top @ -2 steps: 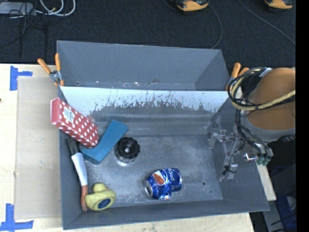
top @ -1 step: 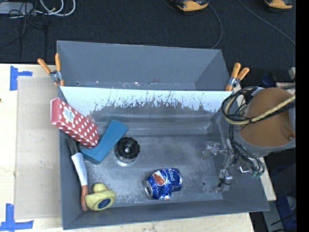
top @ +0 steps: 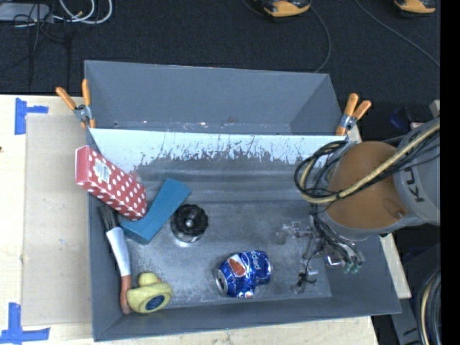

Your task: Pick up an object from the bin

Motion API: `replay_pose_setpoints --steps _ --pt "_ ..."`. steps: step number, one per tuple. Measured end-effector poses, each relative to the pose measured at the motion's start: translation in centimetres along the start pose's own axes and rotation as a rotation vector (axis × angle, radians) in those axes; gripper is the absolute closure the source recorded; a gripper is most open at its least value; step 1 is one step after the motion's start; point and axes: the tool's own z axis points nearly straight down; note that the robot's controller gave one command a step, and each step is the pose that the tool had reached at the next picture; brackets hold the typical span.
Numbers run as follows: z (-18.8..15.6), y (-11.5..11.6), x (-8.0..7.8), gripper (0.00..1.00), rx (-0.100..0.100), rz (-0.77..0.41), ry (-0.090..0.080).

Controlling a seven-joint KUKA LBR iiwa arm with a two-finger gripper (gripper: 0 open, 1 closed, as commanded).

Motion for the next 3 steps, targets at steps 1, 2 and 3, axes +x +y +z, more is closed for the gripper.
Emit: replay_pose_setpoints --steps 1,2,3 --pt "2.8 4.5 -3.6 0.0 -0.002 -0.171 -0.004" --pt "4.1 6.7 -3.2 0.0 -0.001 -0.186 0.0" --pt "4.3 7.9 -0.5 1.0 -0.003 -0.202 -0.003"
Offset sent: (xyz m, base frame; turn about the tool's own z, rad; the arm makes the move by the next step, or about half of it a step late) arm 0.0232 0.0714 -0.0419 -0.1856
